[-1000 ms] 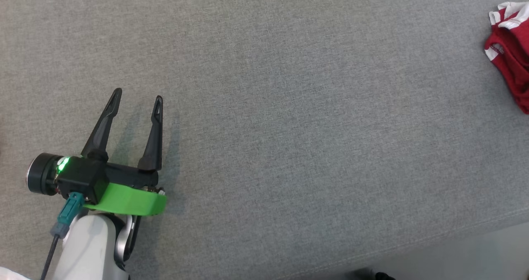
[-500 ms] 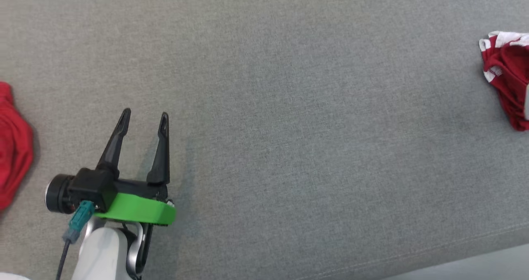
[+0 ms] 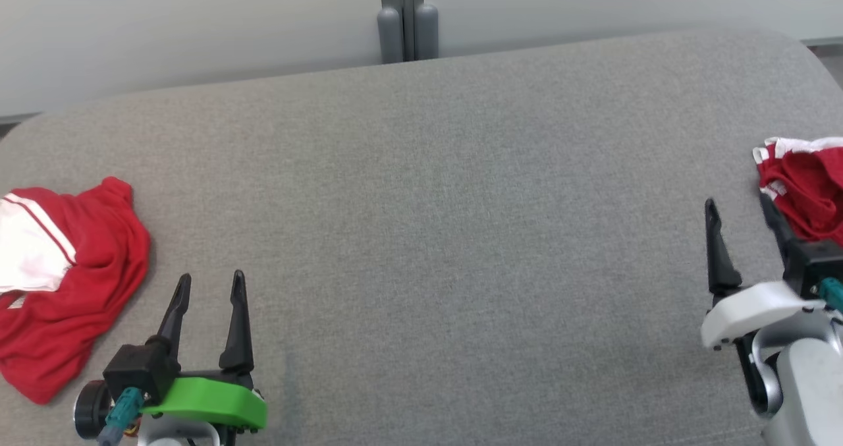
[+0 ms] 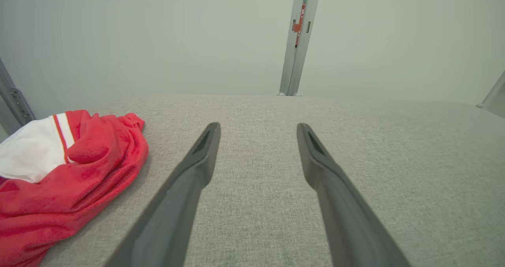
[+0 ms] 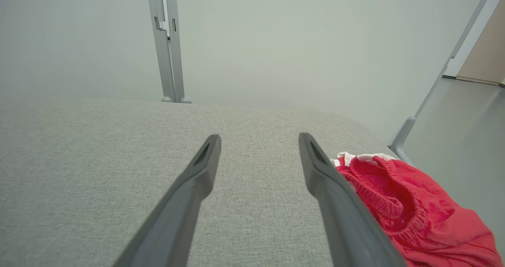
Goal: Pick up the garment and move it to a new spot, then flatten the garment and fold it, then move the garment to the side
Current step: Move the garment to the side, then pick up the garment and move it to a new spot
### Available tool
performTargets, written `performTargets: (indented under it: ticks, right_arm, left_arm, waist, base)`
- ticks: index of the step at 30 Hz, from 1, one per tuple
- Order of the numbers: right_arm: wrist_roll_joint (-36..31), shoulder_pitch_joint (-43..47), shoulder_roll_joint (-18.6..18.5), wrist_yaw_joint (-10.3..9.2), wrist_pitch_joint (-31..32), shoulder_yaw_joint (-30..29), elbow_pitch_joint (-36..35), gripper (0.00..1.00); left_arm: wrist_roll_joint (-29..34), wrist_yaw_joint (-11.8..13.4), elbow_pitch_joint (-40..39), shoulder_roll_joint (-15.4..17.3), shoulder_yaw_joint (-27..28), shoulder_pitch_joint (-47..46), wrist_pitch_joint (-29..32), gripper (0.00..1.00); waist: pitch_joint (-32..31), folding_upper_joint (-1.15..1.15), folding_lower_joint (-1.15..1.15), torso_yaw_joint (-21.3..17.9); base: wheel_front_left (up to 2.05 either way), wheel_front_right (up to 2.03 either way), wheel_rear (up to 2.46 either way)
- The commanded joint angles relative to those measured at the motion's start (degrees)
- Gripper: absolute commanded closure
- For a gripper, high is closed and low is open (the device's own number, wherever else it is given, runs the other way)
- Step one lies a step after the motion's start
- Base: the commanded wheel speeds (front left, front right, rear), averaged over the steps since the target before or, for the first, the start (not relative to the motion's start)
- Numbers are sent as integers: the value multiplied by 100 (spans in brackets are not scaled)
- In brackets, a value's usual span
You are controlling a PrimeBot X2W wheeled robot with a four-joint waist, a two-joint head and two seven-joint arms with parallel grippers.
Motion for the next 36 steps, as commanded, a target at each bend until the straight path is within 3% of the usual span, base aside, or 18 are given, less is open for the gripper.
performTargets:
  ticks: [1,7,14,27,36]
  right_arm:
    - [41,266,132,-10,60,-28,-206,0]
    - [-64,932,586,-10,340,-118,-996,0]
    - [-24,1217,771,-10,609,-79,-1417,0]
    - [26,1376,825,-10,795,-72,-1575,0]
    - [73,1506,880,-10,825,-7,-1515,0]
  left_arm:
    - [-46,21,45,-36,60,155,-1,0]
    - [-74,23,286,-60,167,249,-1,0]
    - [-141,20,454,-86,197,292,-1,0]
    - [-118,20,462,-91,80,232,-1,0]
    - [-75,67,424,-88,103,261,-1,0]
  waist:
    - [-523,0,0,286]
    - [-698,0,0,340]
    - [-826,0,0,356]
    - [-806,0,0,520]
    - [-803,0,0,1056]
  base:
    - [0,0,0]
    - [0,0,0]
    - [0,0,0]
    - [0,0,0]
    - [0,0,0]
